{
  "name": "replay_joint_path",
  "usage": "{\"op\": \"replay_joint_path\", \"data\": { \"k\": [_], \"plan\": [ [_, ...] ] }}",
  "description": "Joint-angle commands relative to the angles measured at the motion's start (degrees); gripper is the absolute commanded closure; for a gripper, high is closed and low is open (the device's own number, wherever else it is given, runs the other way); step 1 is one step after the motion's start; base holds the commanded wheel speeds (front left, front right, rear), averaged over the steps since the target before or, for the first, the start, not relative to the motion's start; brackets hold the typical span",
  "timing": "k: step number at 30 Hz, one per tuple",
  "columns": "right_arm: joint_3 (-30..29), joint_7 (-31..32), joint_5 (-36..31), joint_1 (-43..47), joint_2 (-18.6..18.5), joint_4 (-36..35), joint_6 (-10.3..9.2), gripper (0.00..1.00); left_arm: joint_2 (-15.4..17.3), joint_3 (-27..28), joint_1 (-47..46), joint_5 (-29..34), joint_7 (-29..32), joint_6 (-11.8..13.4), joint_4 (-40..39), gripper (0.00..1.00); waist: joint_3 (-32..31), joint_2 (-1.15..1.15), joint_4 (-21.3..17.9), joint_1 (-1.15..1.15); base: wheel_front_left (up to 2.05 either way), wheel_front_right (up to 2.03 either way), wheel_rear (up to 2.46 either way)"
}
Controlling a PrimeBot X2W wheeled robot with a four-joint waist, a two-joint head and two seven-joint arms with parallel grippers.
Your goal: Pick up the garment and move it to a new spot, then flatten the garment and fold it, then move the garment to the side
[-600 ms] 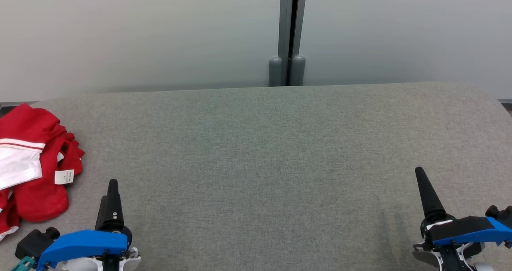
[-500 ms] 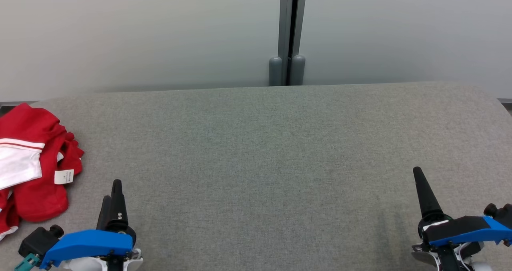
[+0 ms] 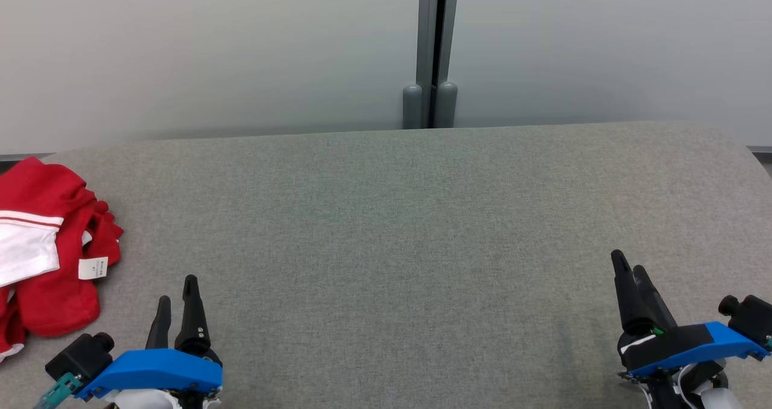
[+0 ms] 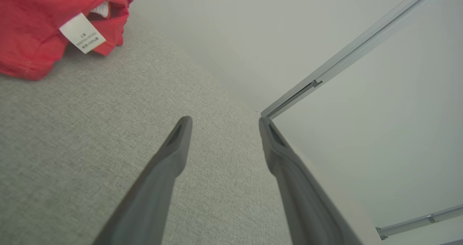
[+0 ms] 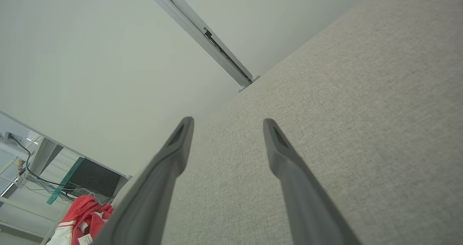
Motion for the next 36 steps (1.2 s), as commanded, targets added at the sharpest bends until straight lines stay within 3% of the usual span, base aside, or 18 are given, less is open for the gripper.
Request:
{"op": "replay_joint_path", "data": {
  "k": [1,36],
  "plan": [
    [0.3,-0.6,-2.1,-1.4,-0.6,-0.7,0.18,0.00,0.4,-0.2,-1.1,2.2,-0.6,0.3,-0.2,0.00,0.0,0.00,0.0,0.00,0.00,0.00,0.00],
    [-1.0,-6.1,-26.5,0.2,0.6,1.7,0.20,0.00,1.9,-5.4,-1.3,25.7,-6.1,2.9,4.4,0.00,-0.1,0.00,0.5,0.00,0.00,0.00,0.00]
  ]
}}
